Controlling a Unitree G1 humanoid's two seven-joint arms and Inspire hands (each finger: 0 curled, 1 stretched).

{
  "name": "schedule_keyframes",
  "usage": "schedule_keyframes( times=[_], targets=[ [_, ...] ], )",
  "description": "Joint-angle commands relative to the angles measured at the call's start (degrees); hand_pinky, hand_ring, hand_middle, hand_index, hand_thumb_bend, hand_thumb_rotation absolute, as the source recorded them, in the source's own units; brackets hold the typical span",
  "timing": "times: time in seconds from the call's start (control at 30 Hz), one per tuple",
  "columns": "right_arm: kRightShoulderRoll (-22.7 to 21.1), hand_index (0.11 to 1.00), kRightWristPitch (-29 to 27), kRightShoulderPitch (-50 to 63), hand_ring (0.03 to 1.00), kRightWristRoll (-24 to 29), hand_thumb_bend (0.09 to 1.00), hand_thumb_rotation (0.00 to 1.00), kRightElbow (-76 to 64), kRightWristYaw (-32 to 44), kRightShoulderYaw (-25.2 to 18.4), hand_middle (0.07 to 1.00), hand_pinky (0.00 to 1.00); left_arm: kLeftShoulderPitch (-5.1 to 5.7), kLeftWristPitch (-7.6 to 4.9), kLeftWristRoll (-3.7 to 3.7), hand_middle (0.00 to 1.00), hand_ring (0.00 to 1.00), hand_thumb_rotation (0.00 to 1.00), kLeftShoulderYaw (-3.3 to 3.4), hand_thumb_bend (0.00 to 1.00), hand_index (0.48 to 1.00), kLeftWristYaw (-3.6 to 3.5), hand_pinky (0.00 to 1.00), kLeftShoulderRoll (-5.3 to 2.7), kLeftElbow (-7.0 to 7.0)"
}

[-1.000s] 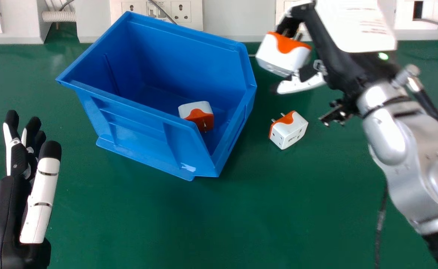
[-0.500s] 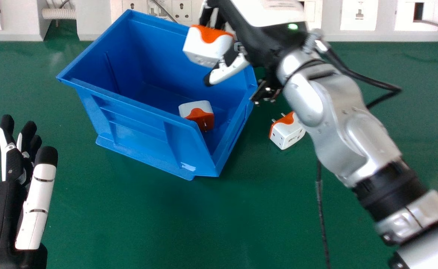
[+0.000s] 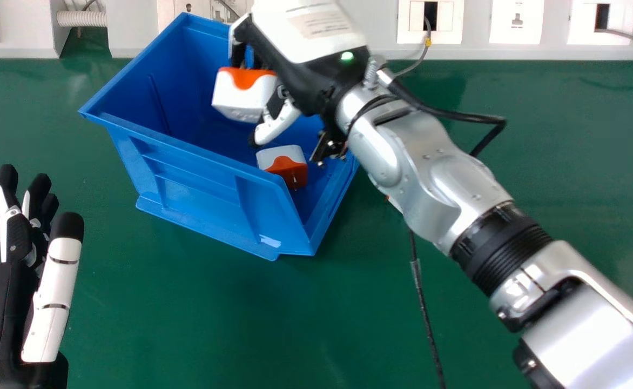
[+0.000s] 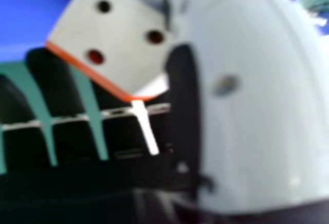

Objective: Pick all objects and put in blue box

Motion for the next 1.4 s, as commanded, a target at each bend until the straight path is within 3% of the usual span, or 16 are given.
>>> schedule_keyframes(
  times=[0.0,0.17,0.33,0.53,0.63,0.73,0.77,0.83,0.9,1.0,1.17,1.37],
  targets=[
    [1.1,0.495,-0.5,-4.3,0.347,-0.6,0.501,0.09,2.4,-2.3,0.7,0.434,0.24,0.57,-1.36,-0.13,1.00,1.00,0.80,0.15,0.55,1.000,-0.03,1.00,-0.22,-0.43],
    [3.2,0.520,-0.3,-6.1,0.347,-0.7,0.502,0.05,8.2,-3.7,1.8,0.449,0.23,0.72,-1.74,-0.62,1.00,1.00,0.80,0.18,0.54,1.000,-0.38,1.00,-0.31,-0.28],
    [4.2,0.536,-0.9,-8.1,0.348,-1.3,0.502,0.03,13.7,-5.8,3.4,0.458,0.22,0.80,-2.14,-0.56,1.00,1.00,0.80,0.20,0.54,1.000,-0.67,1.00,-0.44,-0.17],
    [4.4,0.539,-3.6,-8.1,0.350,1.2,0.503,0.03,17.2,-8.1,1.6,0.463,0.22,1.55,-2.18,-0.29,1.00,1.00,0.80,0.20,0.54,1.000,-0.38,1.00,-0.93,-0.80],
    [4.4,0.528,-2.6,-8.0,0.376,0.1,0.508,0.02,17.8,-11.0,2.8,0.474,0.24,1.83,-1.98,-0.42,1.00,1.00,0.80,0.06,0.54,1.000,-0.32,1.00,-1.10,-0.98],
    [4.2,0.528,-0.8,-8.4,0.378,-0.7,0.509,0.01,17.5,-9.1,4.2,0.478,0.26,1.62,-2.19,-0.31,1.00,1.00,0.79,0.05,0.54,1.000,-0.34,1.00,-1.03,-0.60],
    [4.1,0.522,-0.4,-8.5,0.434,-1.0,0.507,0.04,17.2,-8.5,4.6,0.527,0.31,1.51,-2.18,-0.35,1.00,1.00,0.79,0.06,0.54,1.000,-0.37,1.00,-1.01,-0.51],
    [3.9,0.651,0.1,-8.5,0.587,-1.5,0.530,0.17,16.9,-7.9,5.1,0.665,0.47,1.25,-2.25,-0.32,1.00,1.00,0.79,0.11,0.53,1.000,-0.46,1.00,-0.90,-0.28],
    [3.7,0.651,0.2,-8.4,0.587,-1.7,0.530,0.17,16.6,-8.0,5.4,0.665,0.47,1.15,-2.27,-0.46,1.00,1.00,0.79,0.15,0.53,1.000,-0.52,1.00,-0.92,-0.15],
    [3.1,0.795,-0.1,-8.1,0.757,-2.2,0.571,0.32,16.3,-9.2,5.9,0.820,0.64,0.95,-2.66,-0.42,1.00,1.00,0.79,0.16,0.55,1.000,-0.58,1.00,-0.96,0.28],
    [2.2,0.892,-0.2,-8.0,0.872,-2.5,0.605,0.41,15.6,-9.2,6.5,0.908,0.76,0.54,-3.19,0.05,1.00,1.00,0.79,0.17,0.55,1.000,-0.64,1.00,-0.69,1.01],
    [1.0,0.945,-0.5,-7.2,0.935,-2.2,0.630,0.46,13.9,-9.9,6.5,0.953,0.83,0.13,-3.19,0.80,1.00,1.00,0.80,-0.07,0.54,1.000,-0.40,1.00,-0.70,0.95]
  ],
)
